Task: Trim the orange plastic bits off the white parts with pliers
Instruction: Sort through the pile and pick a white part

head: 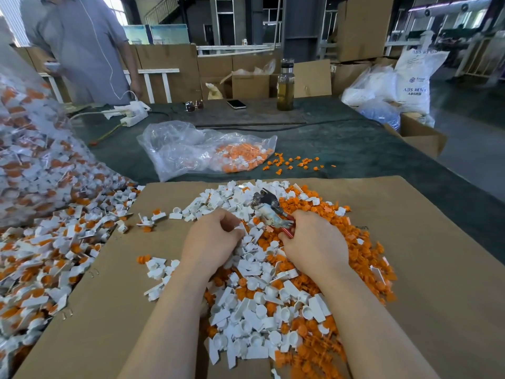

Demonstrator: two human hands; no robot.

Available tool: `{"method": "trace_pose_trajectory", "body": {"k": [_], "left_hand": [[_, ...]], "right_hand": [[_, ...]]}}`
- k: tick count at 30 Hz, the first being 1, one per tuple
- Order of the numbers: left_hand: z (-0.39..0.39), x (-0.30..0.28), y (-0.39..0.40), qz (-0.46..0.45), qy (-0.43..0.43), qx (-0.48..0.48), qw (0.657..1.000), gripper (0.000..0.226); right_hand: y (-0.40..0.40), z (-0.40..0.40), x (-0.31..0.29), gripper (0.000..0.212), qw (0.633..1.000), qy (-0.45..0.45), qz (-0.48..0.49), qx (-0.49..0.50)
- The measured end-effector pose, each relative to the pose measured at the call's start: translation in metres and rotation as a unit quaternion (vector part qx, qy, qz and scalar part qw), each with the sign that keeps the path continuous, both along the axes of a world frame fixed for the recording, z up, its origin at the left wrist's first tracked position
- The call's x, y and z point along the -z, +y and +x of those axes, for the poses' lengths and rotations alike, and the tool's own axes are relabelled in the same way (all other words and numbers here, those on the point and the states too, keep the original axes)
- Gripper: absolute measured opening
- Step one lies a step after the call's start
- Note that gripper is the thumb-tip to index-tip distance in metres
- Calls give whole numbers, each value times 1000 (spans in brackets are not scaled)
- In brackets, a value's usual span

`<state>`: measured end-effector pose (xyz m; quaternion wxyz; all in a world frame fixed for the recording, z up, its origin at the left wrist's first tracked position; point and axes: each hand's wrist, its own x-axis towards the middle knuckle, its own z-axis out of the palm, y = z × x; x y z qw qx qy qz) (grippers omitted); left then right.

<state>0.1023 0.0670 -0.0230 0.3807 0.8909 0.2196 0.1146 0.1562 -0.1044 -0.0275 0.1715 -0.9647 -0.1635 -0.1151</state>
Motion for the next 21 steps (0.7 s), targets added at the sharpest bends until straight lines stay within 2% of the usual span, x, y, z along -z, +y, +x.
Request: {"method": "trace_pose_trajectory", "body": {"k": [3, 6, 10, 16, 21], "left_hand": [[1, 1, -1, 18, 3, 2, 1000, 12], [3, 1, -3, 22, -9, 5, 1000, 22], [1, -2, -7, -29, -72, -6, 997, 17], [-2, -12, -17, -144, -142, 28, 979, 6], [-2, -18, -35, -185, -147, 88, 968, 12]], "right_hand": [[0, 0, 0, 27, 1000, 7, -2, -3], [1, 0, 0, 27, 1000, 11, 0, -3], [0, 1, 0, 31, 1000, 3, 24, 7], [1, 3, -6, 26, 987, 1, 161, -4], [4, -2, -14, 20, 938, 5, 344, -41]]}}
